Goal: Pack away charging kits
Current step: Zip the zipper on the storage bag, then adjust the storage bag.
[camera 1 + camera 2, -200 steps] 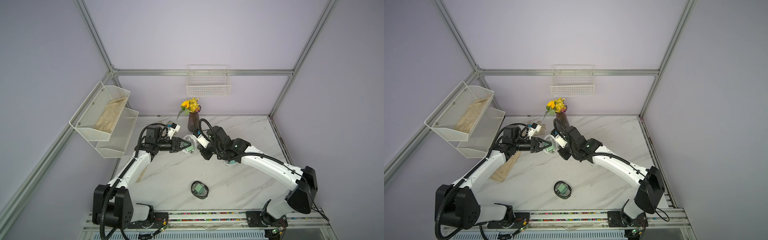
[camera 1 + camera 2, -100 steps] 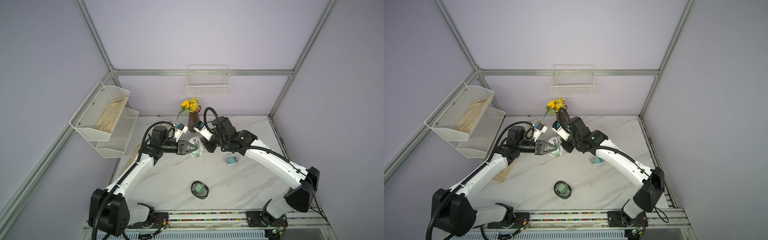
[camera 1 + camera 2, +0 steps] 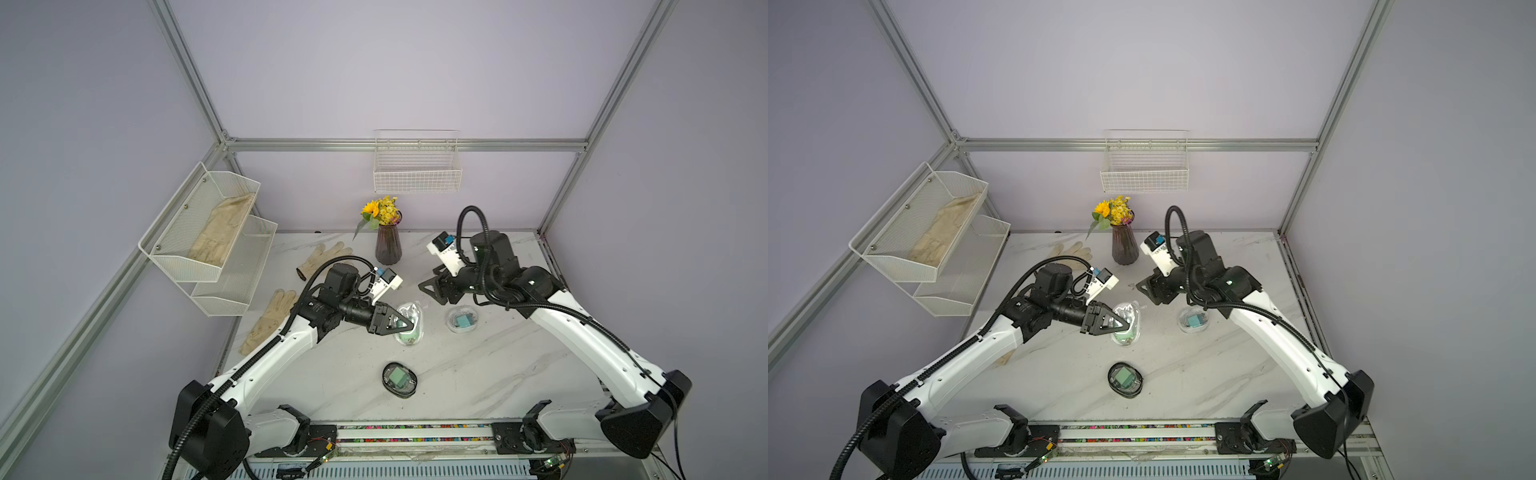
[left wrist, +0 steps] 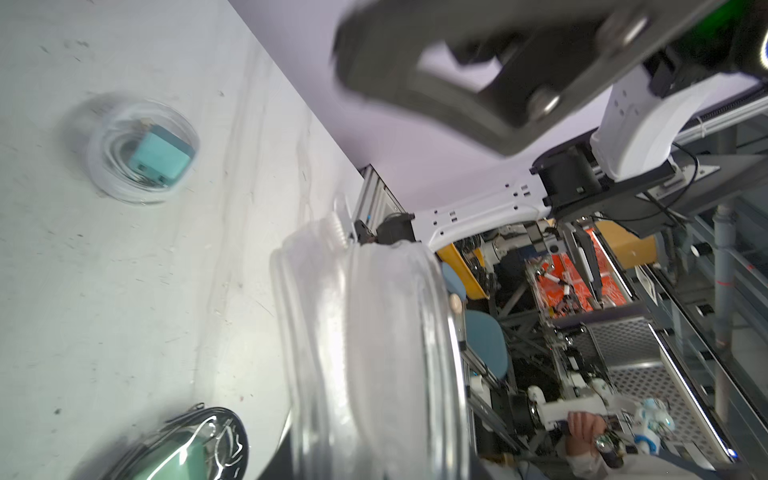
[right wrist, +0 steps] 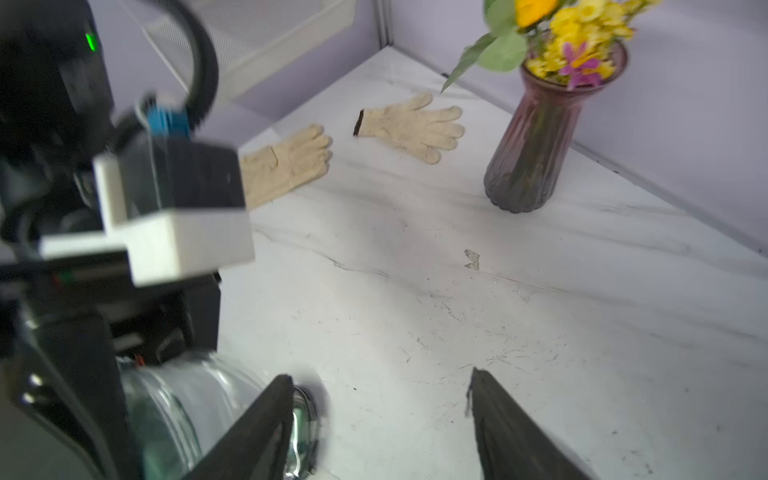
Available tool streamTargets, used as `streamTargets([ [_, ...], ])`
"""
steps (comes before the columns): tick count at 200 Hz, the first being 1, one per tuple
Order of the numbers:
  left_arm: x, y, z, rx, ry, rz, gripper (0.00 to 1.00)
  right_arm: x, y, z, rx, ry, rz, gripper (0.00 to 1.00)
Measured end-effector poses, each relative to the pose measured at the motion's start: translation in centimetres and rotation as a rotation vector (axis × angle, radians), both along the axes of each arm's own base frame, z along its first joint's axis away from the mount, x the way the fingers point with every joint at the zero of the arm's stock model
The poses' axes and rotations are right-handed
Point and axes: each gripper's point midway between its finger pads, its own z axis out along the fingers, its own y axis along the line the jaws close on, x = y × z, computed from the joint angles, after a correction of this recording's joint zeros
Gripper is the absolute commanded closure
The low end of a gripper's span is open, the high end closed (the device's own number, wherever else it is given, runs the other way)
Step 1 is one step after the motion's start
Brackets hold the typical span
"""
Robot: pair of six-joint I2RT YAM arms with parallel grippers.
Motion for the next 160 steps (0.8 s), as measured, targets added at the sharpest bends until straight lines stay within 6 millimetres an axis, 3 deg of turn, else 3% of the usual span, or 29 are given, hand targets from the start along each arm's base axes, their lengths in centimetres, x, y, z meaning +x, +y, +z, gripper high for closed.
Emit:
streamTargets([
  [7,-0.5,-0.2,-0.1,0.003,0.000,-0.017,1.00,-0.4,-0.3,1.2,0.040,-0.010,0.008,0.21],
  [11,-0.7,-0.3,-0.2,0.007,0.003,-0.025,1.00,-0.8,-0.3,1.9,0.070,-0.010,0.019,0.12],
  [21,-1.3,-0.6,-0.4,0.016,0.009,-0.044,1.00,-1.7,0.0,3.0,0.127,-0.007,0.060,0.05],
  [34,-1.9,-0.8,-0.9,0.029,0.015,-0.064,1.00,-2.7,0.7,3.2,0.176,0.023,0.122,0.05],
  [50,-2.4,-1.2,-1.3,0.046,0.027,-0.081,1.00,-3.6,1.5,1.3,0.203,0.095,0.176,0.04],
  [78,-2.9,-1.6,-1.3,0.055,0.026,-0.098,1.00,-5.4,2.0,-3.7,0.220,0.272,0.223,0.04],
  [93,-2.8,-1.6,-1.0,0.052,0.018,-0.100,1.00,-6.4,2.0,-5.2,0.241,0.331,0.241,0.04],
  [117,-2.8,-1.7,-0.7,0.048,0.004,-0.103,1.00,-8.0,1.9,-6.4,0.277,0.382,0.273,0.13],
  [160,-2.9,-1.8,-0.6,0.048,0.000,-0.104,1.00,-10.1,2.1,-7.1,0.365,0.446,0.343,0.54],
])
